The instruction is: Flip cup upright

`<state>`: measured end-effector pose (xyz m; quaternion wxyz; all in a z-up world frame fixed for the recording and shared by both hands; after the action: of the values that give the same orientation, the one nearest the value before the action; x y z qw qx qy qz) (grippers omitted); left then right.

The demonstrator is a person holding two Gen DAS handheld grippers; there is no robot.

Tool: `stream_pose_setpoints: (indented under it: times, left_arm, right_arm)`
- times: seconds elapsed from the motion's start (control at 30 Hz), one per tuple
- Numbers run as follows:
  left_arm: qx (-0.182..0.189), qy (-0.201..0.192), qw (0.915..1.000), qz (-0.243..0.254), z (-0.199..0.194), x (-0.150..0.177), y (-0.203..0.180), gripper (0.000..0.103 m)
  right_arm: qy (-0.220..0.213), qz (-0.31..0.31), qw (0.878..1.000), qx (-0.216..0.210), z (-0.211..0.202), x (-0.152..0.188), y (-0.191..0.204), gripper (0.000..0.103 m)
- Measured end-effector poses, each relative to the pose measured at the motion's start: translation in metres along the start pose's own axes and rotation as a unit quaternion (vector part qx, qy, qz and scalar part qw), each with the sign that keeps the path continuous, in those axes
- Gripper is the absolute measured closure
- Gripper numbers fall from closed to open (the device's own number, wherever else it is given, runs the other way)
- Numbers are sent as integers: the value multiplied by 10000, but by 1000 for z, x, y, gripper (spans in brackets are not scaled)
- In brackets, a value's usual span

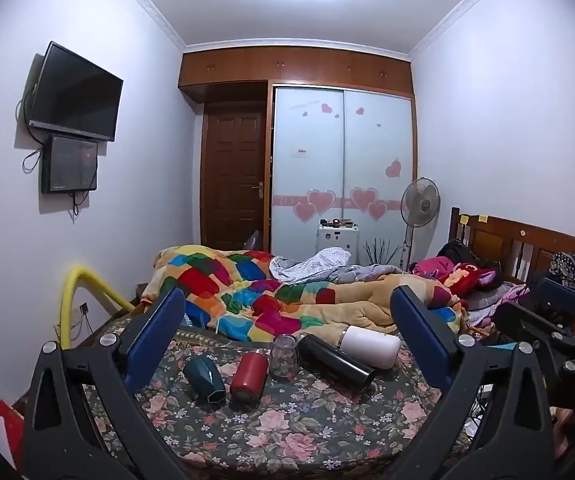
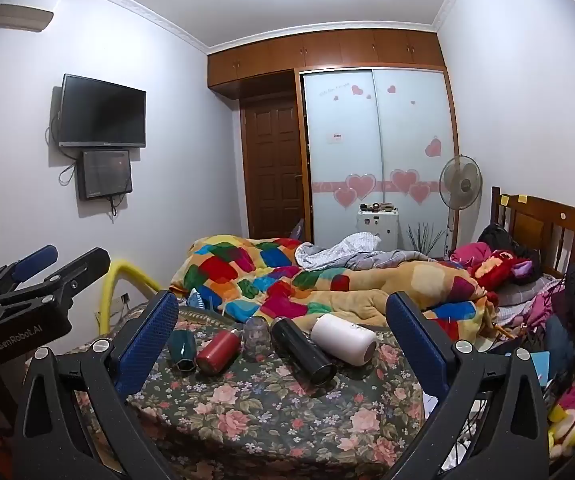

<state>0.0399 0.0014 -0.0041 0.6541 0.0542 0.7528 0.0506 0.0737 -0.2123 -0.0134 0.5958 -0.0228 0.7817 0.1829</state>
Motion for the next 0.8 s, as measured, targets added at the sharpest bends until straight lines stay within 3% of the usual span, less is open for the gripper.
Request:
stream_pose_setpoints:
  times: [0.2,0.8]
  left_arm:
    - [-118,-98,9995,288,-7,-8,-15,0]
    - [-70,-131,9996,246,-7,-2,-11,0]
  right_arm:
    - [-35,-54,10000,11,1,0,1,0]
    - [-90,8,10000,-29,-4,-3,4,0]
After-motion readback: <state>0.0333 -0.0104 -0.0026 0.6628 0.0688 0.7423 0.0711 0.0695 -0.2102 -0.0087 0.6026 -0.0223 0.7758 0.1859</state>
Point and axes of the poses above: each gripper's, at about its wrist camera, not at the fingertips, and z roughly the way its jaws point, y to its left, x to its underside, the point moved 4 cm from there along z, roughly the way its jaws point, and after that the axes turned 12 degrees about z, right-handed, at the moved point
